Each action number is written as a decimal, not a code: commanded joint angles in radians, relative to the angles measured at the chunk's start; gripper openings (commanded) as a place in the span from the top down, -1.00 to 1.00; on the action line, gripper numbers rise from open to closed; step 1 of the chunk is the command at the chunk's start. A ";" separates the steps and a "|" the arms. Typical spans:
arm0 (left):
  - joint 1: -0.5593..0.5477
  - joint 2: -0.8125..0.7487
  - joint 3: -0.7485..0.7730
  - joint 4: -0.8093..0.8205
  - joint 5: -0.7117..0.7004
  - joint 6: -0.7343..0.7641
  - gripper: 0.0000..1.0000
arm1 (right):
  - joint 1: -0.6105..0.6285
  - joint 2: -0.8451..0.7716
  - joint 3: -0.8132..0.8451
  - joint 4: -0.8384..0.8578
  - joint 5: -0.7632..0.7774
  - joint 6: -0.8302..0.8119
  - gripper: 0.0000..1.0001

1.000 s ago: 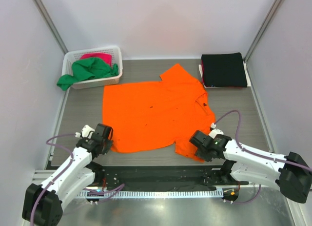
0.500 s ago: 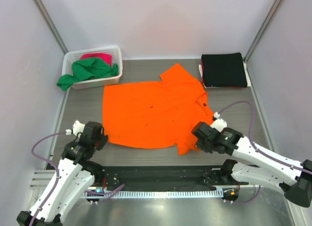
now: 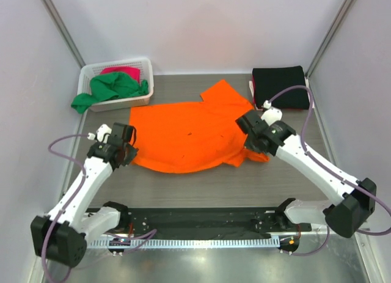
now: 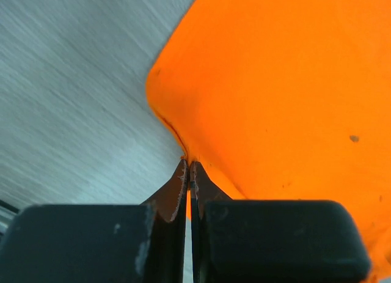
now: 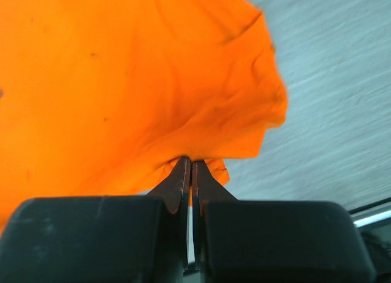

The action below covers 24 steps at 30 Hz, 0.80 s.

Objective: Fold and stack the t-shirts

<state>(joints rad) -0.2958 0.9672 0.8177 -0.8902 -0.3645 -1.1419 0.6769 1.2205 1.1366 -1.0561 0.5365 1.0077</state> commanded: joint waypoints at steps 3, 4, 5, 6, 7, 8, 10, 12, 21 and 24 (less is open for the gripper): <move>0.083 0.161 0.095 0.111 0.032 0.128 1.00 | -0.103 0.111 0.126 0.097 0.007 -0.236 0.98; 0.086 0.182 0.106 0.125 0.023 0.137 1.00 | -0.112 0.135 0.153 0.105 -0.001 -0.253 0.98; 0.095 0.204 0.132 0.128 0.021 0.146 0.99 | -0.120 0.154 0.166 0.120 -0.007 -0.265 0.98; 0.099 0.226 0.146 0.129 0.018 0.160 0.99 | -0.128 0.192 0.176 0.128 -0.012 -0.277 0.98; 0.103 0.264 0.158 0.135 0.012 0.168 1.00 | -0.144 0.209 0.198 0.136 -0.024 -0.302 0.98; 0.110 0.283 0.179 0.138 0.009 0.177 0.99 | -0.154 0.226 0.210 0.148 -0.027 -0.311 0.98; 0.116 0.333 0.198 0.143 0.003 0.194 1.00 | -0.180 0.275 0.245 0.156 -0.038 -0.342 0.98; 0.130 0.361 0.224 0.142 -0.007 0.202 1.00 | -0.194 0.324 0.267 0.172 -0.046 -0.363 0.98; 0.188 0.504 0.281 0.160 0.009 0.241 1.00 | -0.244 0.490 0.429 0.189 -0.052 -0.477 0.98; 0.208 0.566 0.296 0.171 0.027 0.254 0.99 | -0.258 0.554 0.477 0.189 -0.059 -0.503 0.98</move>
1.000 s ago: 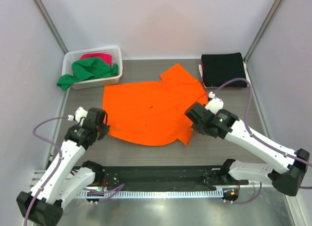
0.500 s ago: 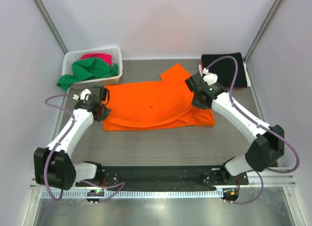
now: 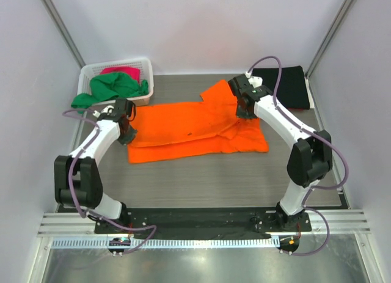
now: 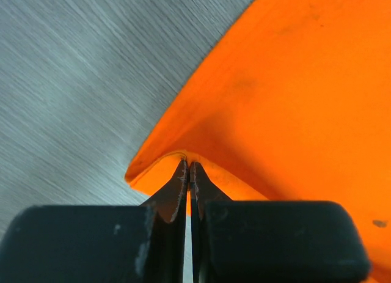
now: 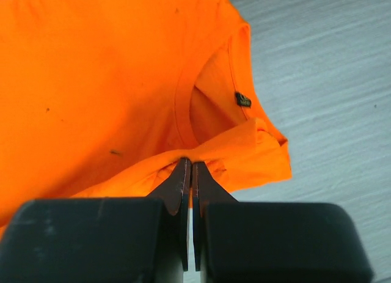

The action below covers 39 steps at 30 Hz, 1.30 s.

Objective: Fold and stack the t-shirts

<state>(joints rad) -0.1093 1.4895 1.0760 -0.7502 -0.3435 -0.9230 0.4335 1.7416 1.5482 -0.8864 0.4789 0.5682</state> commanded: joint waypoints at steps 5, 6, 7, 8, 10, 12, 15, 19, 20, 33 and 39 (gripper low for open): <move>0.072 0.173 0.137 0.045 0.113 0.078 0.71 | -0.038 0.150 0.186 0.018 0.006 -0.113 0.89; 0.083 0.225 0.163 0.031 0.139 0.104 0.11 | -0.053 0.198 0.217 0.009 -0.002 -0.125 0.16; 0.103 0.242 0.194 0.022 0.177 0.121 -0.24 | -0.062 0.223 0.298 -0.008 -0.003 -0.125 -0.27; 0.105 0.256 0.223 0.008 0.195 0.131 -0.51 | -0.070 0.248 0.341 -0.050 0.000 -0.129 -0.64; 0.146 0.246 0.280 -0.033 0.213 0.163 -0.93 | -0.096 0.277 0.435 -0.095 -0.006 -0.128 -0.99; 0.154 0.201 0.276 -0.060 0.201 0.167 -0.99 | -0.107 0.207 0.420 -0.117 -0.023 -0.126 -0.99; 0.157 0.065 0.161 -0.046 0.201 0.159 -0.97 | -0.113 0.071 0.209 -0.037 -0.092 -0.094 -0.99; 0.158 -0.109 -0.050 0.018 0.241 0.125 -0.94 | -0.137 -0.190 -0.218 0.092 -0.224 -0.042 -0.98; 0.158 -0.168 -0.089 0.047 0.247 0.107 -0.93 | -0.165 -0.226 -0.285 0.137 -0.279 -0.022 -0.93; 0.158 -0.278 -0.473 0.392 0.311 0.006 -0.75 | -0.367 -0.315 -0.726 0.415 -0.525 0.004 -0.55; 0.158 -0.216 -0.518 0.474 0.298 -0.020 -0.58 | -0.415 -0.237 -0.732 0.503 -0.545 -0.004 -0.37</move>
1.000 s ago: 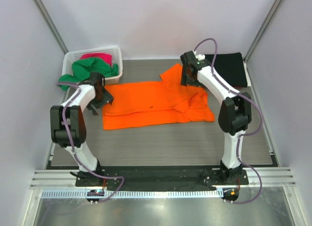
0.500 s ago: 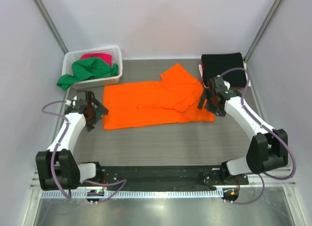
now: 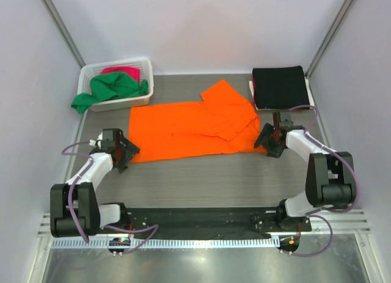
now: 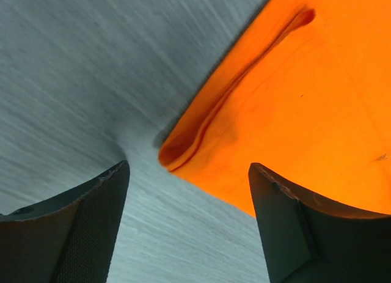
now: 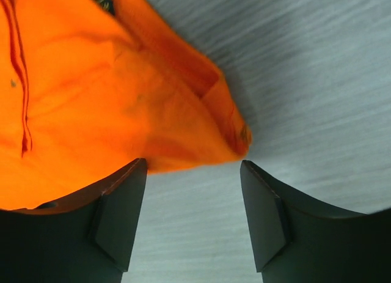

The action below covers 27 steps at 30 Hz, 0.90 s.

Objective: Fold and stack the t-shirts

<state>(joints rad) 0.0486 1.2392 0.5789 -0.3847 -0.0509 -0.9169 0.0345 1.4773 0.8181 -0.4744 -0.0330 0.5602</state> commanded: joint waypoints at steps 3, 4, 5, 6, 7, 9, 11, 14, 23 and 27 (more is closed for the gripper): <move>0.000 0.072 -0.025 0.141 -0.006 -0.039 -0.37 | -0.022 0.054 -0.002 0.111 -0.027 0.000 -0.25; 0.000 0.081 -0.024 0.151 -0.006 -0.040 -0.33 | -0.022 0.067 -0.004 0.121 -0.025 -0.002 -0.22; 0.000 0.104 -0.022 0.165 -0.009 -0.045 -0.21 | -0.021 0.072 -0.005 0.126 -0.015 -0.002 -0.15; 0.000 0.114 -0.014 0.173 -0.010 -0.046 -0.09 | -0.021 0.078 -0.004 0.132 -0.008 -0.002 -0.08; 0.000 0.126 -0.008 0.178 -0.009 -0.048 0.02 | -0.021 0.084 0.000 0.132 -0.001 -0.002 -0.01; 0.002 0.147 0.005 0.179 0.000 -0.057 0.41 | -0.021 0.094 0.012 0.137 0.010 -0.003 0.25; 0.002 0.149 0.025 0.175 0.014 -0.066 0.85 | -0.021 0.101 0.030 0.128 0.016 -0.005 0.46; 0.000 0.123 0.094 0.124 0.023 -0.076 0.99 | -0.022 0.095 0.102 0.067 0.019 -0.011 0.85; 0.068 -0.001 0.455 -0.310 -0.009 0.047 0.99 | -0.021 -0.090 0.428 -0.259 0.119 -0.062 0.98; 0.115 -0.093 0.383 -0.365 0.009 0.049 1.00 | -0.021 -0.210 0.245 -0.297 0.078 -0.016 0.98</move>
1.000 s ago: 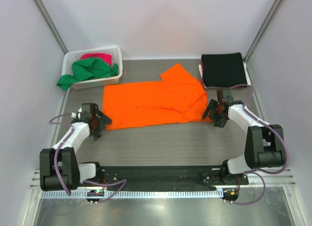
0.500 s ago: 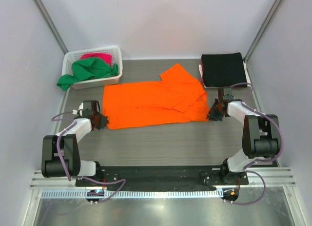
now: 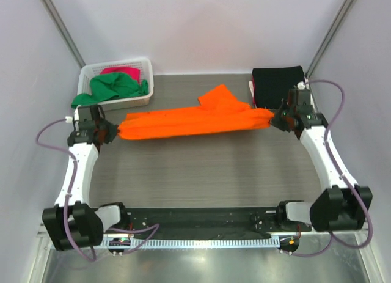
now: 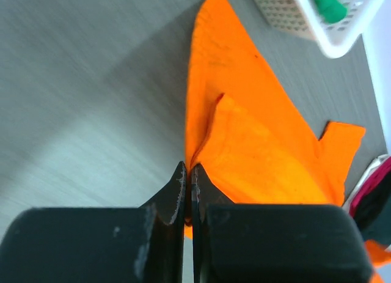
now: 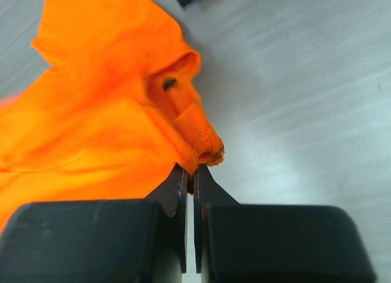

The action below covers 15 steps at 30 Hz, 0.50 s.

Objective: Fold and stack the t-shirts

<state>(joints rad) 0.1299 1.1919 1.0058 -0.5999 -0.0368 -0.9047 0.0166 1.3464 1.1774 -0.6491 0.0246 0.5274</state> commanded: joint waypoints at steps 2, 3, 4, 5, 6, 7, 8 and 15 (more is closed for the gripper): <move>0.034 -0.121 -0.146 -0.156 -0.003 0.009 0.99 | -0.003 -0.153 -0.209 -0.115 0.002 0.058 0.97; 0.037 -0.150 -0.180 -0.161 -0.006 -0.002 0.99 | -0.003 -0.176 -0.295 -0.106 -0.011 0.074 0.98; 0.042 -0.175 -0.258 -0.167 -0.006 -0.020 1.00 | -0.004 -0.196 -0.335 -0.101 -0.011 0.089 0.98; 0.054 -0.225 -0.294 -0.176 -0.005 -0.054 0.99 | -0.004 -0.238 -0.404 -0.100 -0.061 0.123 0.97; 0.062 -0.250 -0.333 -0.176 0.009 -0.072 0.99 | -0.003 -0.260 -0.433 -0.098 -0.069 0.138 0.98; 0.069 -0.271 -0.363 -0.178 0.015 -0.088 1.00 | -0.003 -0.283 -0.458 -0.098 -0.078 0.154 0.98; 0.083 -0.293 -0.416 -0.179 0.018 -0.114 1.00 | -0.003 -0.324 -0.481 -0.096 -0.084 0.164 0.98; 0.083 -0.452 -0.400 -0.336 -0.043 -0.215 0.91 | -0.004 -0.496 -0.581 -0.170 -0.118 0.253 0.72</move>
<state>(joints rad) 0.2054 0.7971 0.5472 -0.8688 -0.0345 -1.0496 0.0174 0.9237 0.6022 -0.8070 -0.0624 0.7151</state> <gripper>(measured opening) 0.040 0.111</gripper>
